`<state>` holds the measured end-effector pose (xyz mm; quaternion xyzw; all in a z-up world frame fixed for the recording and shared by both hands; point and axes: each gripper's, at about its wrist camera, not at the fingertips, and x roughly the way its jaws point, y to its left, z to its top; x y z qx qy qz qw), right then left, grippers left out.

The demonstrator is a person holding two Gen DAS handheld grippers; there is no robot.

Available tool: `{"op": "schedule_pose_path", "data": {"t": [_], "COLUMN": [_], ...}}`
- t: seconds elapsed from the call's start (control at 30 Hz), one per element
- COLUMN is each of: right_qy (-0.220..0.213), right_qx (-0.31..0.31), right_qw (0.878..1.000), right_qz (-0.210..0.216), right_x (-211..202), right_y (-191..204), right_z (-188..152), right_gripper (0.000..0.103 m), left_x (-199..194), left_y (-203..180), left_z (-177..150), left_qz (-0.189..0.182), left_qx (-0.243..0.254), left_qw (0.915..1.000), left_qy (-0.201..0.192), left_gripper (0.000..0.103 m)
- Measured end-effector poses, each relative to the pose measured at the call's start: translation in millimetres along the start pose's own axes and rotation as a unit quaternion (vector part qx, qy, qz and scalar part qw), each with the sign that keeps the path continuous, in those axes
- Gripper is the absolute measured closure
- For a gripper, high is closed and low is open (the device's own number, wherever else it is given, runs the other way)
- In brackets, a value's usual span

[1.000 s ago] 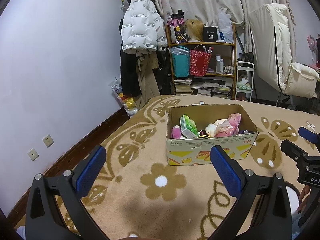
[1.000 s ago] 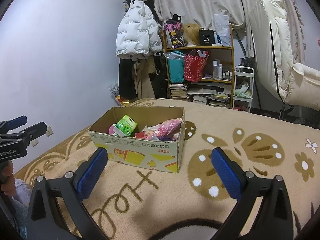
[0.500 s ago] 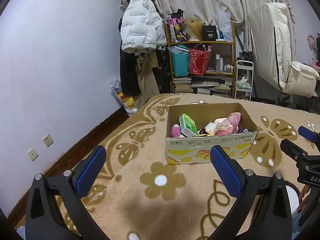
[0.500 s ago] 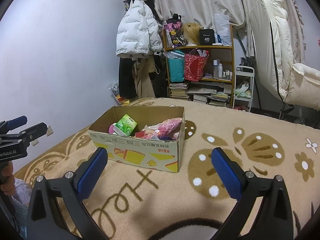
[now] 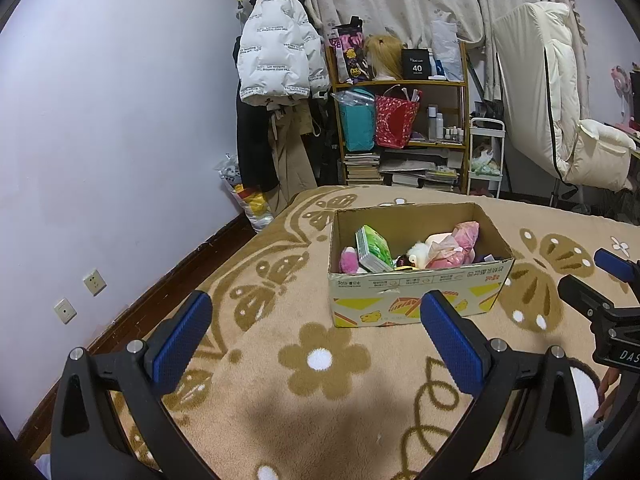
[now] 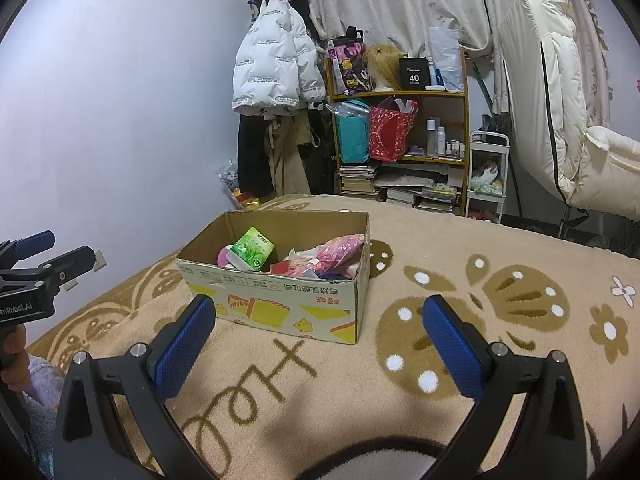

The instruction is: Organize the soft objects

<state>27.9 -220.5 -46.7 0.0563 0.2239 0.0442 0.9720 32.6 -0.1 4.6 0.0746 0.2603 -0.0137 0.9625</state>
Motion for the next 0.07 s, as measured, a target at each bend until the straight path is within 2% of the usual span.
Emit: {"op": "schedule_pose_path", "data": {"t": [0.07], "right_qy": [0.0], "right_qx": [0.0], "right_qw": [1.0], "right_qz": [0.0], "right_x": [0.2], "right_y": [0.0], "right_z": [-0.4], "right_gripper": [0.0], "left_x": [0.1], "left_y": [0.1], "left_z": [0.3], "left_qz": [0.002], "left_qx": [0.0], "left_qw": [1.0], "left_qy": [0.0], "left_gripper": [0.0]}}
